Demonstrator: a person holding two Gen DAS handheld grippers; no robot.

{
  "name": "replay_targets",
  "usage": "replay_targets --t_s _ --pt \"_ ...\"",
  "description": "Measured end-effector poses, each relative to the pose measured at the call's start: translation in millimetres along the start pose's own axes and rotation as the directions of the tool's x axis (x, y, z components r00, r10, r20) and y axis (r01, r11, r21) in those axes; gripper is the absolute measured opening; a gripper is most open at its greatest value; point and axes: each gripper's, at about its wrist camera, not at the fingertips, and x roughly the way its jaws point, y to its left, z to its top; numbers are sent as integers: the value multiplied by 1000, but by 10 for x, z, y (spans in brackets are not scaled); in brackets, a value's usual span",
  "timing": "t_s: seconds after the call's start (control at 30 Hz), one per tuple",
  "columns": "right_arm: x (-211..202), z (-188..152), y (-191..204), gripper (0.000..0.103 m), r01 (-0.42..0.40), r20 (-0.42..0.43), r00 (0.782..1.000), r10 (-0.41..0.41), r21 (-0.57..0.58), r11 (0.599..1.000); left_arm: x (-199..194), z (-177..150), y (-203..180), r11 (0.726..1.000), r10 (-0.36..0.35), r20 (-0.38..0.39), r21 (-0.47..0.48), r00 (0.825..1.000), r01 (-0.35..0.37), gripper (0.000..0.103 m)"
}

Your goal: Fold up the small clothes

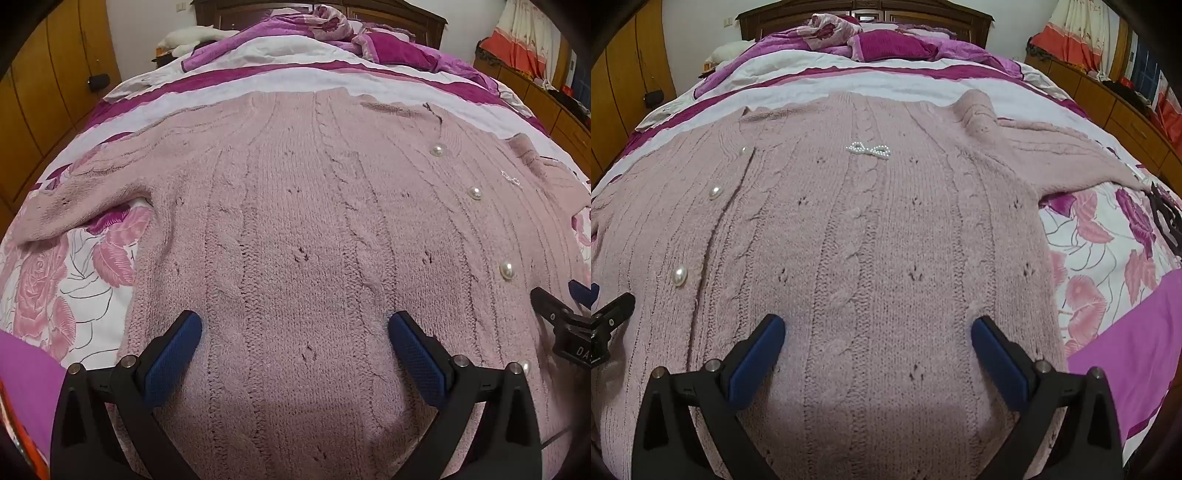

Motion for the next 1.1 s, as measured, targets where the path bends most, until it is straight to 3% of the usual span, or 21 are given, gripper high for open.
replay_targets --t_s 1.1 --pt "15 8 -5 103 -4 -6 1000 4 3 1000 27 -9 -15 1000 4 -12 -1 1000 -4 85"
